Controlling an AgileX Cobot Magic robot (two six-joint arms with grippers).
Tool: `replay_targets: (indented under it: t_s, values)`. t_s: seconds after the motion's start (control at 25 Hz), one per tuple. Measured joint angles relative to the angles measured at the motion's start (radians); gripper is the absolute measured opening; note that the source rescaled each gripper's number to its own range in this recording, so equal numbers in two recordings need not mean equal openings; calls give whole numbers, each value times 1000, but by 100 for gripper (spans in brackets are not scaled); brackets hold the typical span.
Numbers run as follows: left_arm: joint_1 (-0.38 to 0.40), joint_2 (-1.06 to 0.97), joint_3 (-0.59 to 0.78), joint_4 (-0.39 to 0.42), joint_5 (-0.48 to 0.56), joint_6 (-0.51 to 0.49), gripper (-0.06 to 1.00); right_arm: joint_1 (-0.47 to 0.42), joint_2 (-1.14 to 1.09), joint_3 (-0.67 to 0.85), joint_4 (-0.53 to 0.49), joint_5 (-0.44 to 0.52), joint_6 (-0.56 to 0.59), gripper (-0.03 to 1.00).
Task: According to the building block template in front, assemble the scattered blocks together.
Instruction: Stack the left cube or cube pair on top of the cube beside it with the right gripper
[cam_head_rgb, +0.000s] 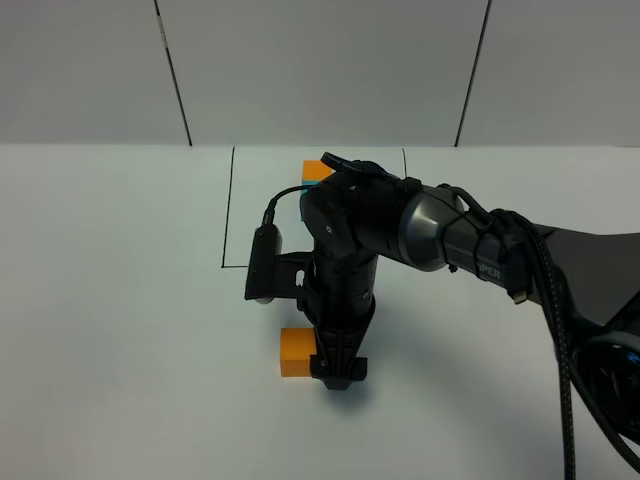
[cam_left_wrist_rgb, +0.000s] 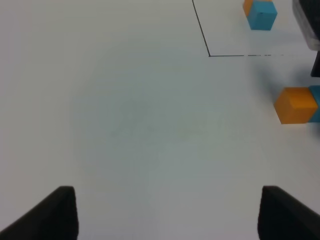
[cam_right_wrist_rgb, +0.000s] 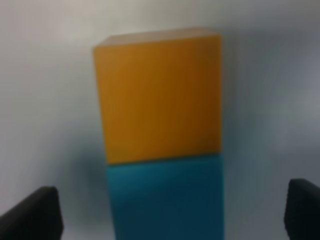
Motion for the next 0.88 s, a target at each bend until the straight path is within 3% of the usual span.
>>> replay_targets:
  t_s: [0.24, 0.76, 0.88]
  values:
    - [0, 0, 0, 0, 0, 0, 56, 17, 21, -1, -12, -61, 3, 77]
    - [0, 0, 0, 0, 0, 0, 56, 50, 62, -2, -7, -70, 8, 77]
    - [0, 0, 0, 0, 0, 0, 56, 50, 62, -2, -7, -71, 20, 71]
